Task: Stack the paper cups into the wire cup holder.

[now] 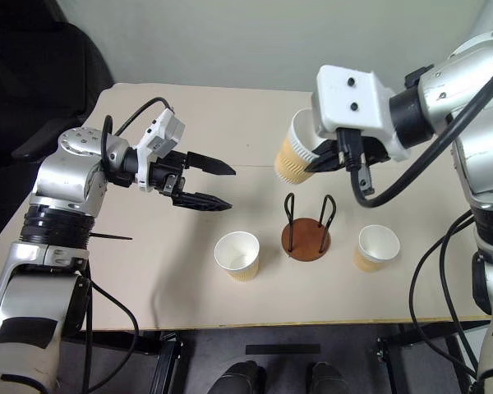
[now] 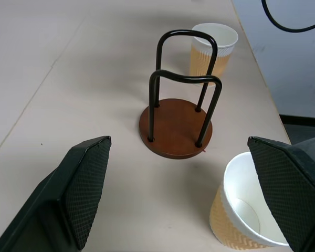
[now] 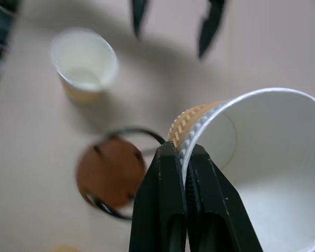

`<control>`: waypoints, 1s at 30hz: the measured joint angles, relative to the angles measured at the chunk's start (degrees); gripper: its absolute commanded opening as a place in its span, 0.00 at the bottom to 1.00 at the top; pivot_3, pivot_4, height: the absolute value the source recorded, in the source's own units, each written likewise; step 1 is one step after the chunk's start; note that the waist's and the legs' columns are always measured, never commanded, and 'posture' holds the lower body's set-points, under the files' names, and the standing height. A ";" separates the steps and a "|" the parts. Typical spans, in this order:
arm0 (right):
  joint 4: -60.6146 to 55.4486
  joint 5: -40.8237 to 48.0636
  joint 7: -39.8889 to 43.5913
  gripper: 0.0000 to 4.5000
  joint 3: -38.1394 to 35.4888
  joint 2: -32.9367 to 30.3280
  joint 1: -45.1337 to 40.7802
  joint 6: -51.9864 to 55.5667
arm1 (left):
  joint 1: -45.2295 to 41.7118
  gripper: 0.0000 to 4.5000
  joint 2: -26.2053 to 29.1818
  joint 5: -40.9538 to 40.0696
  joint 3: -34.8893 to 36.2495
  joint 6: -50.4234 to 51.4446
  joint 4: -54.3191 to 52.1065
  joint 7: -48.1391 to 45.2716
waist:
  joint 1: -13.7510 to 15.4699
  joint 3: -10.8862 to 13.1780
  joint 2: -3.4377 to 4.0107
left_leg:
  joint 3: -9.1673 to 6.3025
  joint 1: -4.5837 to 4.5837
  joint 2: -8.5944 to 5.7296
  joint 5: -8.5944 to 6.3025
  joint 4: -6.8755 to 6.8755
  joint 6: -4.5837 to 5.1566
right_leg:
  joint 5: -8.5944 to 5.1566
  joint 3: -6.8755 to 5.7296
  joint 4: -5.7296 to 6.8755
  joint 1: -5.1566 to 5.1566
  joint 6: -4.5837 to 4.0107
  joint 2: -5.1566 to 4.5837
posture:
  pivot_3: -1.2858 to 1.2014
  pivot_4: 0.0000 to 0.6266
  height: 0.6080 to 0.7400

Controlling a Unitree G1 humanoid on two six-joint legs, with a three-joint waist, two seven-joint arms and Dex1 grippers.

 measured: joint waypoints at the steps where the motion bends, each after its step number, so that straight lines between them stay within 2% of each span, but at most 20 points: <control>1: -0.87 0.50 -0.32 0.00 0.07 0.02 0.50 0.72 | 0.00 1.00 0.12 0.00 0.00 -0.17 0.00 -0.02 | 0.00 0.00 0.00 | 0.00 0.00 0.00 0.00 0.00 0.00 | 0.00 0.00 -0.01 0.00 0.00 0.00 | 0.52 0.24 1.00; 5: -2.42 1.29 -1.13 0.00 2.56 -0.27 3.58 0.37 | -0.01 1.00 0.39 -0.03 0.00 -0.58 0.00 -0.04 | -0.01 0.00 0.00 | 0.00 0.00 0.00 0.01 0.00 0.01 | 0.00 0.00 0.01 -0.01 0.00 0.00 | 0.52 0.24 1.00; 15: 2.77 -2.98 -0.59 0.00 7.22 -2.81 5.02 -10.96 | 0.05 1.00 2.07 -0.39 0.00 -0.89 -1.39 -0.15 | -0.09 0.00 0.00 | 0.00 0.00 0.02 0.01 -0.01 0.02 | 0.00 0.00 0.04 -0.04 0.00 0.01 | 0.52 0.24 1.00; 30: 4.60 -4.96 0.55 0.00 9.25 -2.51 7.33 -14.91 | -4.14 1.00 3.76 -9.94 3.11 5.33 -5.01 -0.45 | -0.20 0.00 0.00 | -0.01 -0.02 0.04 0.02 -0.01 0.03 | 0.00 -0.03 0.03 -0.04 0.00 0.02 | 0.52 0.24 1.00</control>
